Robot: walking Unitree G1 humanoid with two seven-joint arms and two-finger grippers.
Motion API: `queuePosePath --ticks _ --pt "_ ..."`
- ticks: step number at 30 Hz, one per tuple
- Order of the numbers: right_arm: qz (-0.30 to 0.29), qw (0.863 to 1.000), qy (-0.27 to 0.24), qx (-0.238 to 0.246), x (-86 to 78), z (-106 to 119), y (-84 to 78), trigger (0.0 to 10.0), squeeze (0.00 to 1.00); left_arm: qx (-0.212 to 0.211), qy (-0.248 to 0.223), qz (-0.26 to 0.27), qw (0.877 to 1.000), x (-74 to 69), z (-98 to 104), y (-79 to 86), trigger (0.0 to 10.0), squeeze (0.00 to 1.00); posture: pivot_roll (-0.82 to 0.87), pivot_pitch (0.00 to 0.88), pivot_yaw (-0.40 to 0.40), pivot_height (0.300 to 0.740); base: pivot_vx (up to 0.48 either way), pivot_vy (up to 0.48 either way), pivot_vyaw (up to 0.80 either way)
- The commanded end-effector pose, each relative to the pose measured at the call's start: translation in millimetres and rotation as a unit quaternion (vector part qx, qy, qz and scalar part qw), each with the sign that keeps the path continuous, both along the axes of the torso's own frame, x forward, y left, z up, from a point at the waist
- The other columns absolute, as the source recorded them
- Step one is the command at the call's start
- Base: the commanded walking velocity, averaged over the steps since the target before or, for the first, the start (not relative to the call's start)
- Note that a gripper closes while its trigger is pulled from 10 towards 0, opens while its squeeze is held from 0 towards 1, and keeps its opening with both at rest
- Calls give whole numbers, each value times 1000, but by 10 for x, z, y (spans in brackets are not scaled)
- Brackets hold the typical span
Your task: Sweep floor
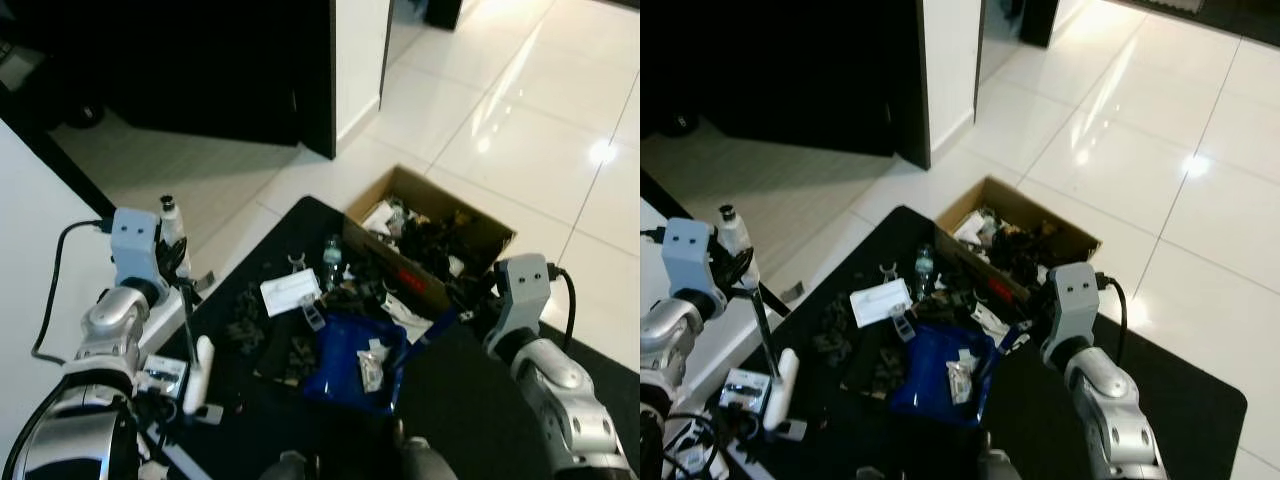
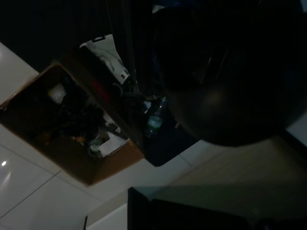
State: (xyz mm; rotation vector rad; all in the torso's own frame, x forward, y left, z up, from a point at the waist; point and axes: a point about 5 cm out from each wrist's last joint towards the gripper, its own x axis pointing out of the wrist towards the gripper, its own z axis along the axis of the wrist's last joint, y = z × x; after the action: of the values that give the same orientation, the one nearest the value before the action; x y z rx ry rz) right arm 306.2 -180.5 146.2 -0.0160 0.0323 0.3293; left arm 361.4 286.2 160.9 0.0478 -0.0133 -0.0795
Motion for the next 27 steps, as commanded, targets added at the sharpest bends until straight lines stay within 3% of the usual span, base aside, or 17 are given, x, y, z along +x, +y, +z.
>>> queuePosePath --ticks 1,2,4,5,6,11,13,14,15,16,20,22,25,27 --pt "44 998 40 33 -93 -138 139 10000 0 -66 9 7 998 -21 -100 2 10000 27 -115 488 71 740 0 0 0" --pt "44 998 40 33 -93 -138 139 10000 0 -66 9 7 998 -21 -100 2 10000 27 -115 488 71 740 0 0 0" --pt "43 998 41 31 -113 -132 134 10000 0 -137 -2 10 991 -1 -104 -23 10000 24 -133 495 67 740 0 0 0" --pt "43 998 41 31 -113 -132 134 10000 0 -137 -2 10 991 -1 -104 -23 10000 24 -133 495 67 740 0 0 0" --pt "43 998 44 29 -131 -124 127 10000 0 -193 -9 3 981 26 -109 -78 10000 20 -135 495 67 740 0 0 0" --pt "44 998 47 24 -132 -119 113 10000 0 -251 -13 -13 968 61 -120 -179 10000 16 -137 478 71 740 0 0 0" --pt "46 997 55 8 -113 -117 97 10000 0 -310 -15 -68 948 101 -121 -365 10000 16 -124 461 78 740 0 0 0" --pt "46 997 55 8 -113 -117 97 10000 0 -310 -15 -68 948 101 -121 -365 10000 16 -124 461 78 740 0 0 0" --pt "46 997 59 0 -103 -120 93 10000 0 -326 -15 -92 941 110 -123 -438 10000 16 -123 458 79 740 0 0 0" --pt "45 996 70 -12 -64 -136 102 10000 0 -333 -6 -152 931 94 -164 -626 10000 8 -108 443 82 740 0 0 0" --pt "45 996 73 -13 -32 -135 121 10000 0 -336 0 -194 922 59 -205 -775 10000 8 -98 434 81 740 0 0 0" --pt "51 996 69 -10 -3 -119 162 10000 0 -341 7 -242 908 -20 -237 -957 10000 4 -80 419 79 740 0 0 0" --pt "54 996 67 -7 9 -114 179 10000 0 -350 9 -257 901 -60 -243 -1032 10000 8 -78 417 80 740 0 0 0" --pt "58 996 65 -5 33 -111 204 10000 0 -362 13 -287 887 -170 -225 -1164 10000 8 -67 401 81 740 0 0 0"
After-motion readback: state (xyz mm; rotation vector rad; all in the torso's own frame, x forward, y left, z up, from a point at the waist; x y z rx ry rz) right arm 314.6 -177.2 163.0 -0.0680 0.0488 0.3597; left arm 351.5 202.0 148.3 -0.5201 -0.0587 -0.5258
